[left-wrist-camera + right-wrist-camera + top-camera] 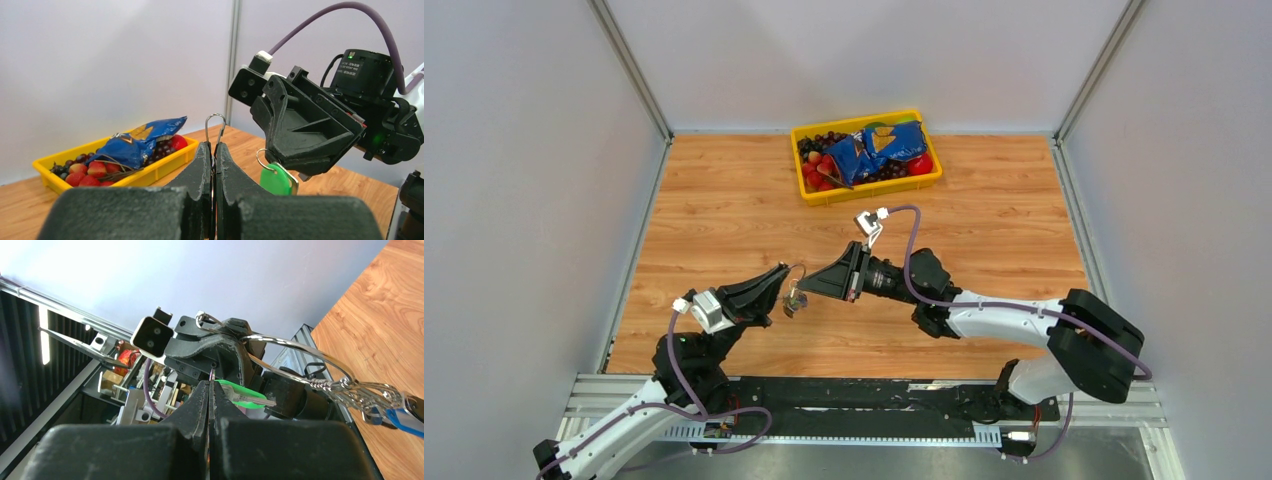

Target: Put the keys on the keyring

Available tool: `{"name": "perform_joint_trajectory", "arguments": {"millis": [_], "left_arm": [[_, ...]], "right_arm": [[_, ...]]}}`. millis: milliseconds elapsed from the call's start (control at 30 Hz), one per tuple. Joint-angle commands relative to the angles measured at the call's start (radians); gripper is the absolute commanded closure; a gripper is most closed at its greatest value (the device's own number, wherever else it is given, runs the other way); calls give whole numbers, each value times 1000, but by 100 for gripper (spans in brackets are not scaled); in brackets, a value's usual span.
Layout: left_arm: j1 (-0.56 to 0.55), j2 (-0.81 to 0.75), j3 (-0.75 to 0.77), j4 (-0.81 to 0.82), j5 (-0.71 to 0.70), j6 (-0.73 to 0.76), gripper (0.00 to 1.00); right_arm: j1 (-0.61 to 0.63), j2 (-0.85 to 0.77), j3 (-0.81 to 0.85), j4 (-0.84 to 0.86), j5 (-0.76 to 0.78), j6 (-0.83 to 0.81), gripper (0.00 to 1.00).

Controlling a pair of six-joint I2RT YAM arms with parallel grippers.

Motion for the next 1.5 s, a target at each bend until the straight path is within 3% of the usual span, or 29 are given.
{"name": "perform_joint_trajectory", "arguments": {"millis": [0,1467], "left_arm": [[-2,-7,-5,62,-17,23,99],[-3,-12,-8,79,113,4,99]], "right_arm": [[5,31,58,126,35,45,100],[-10,107,68,210,72,116,100]]}}
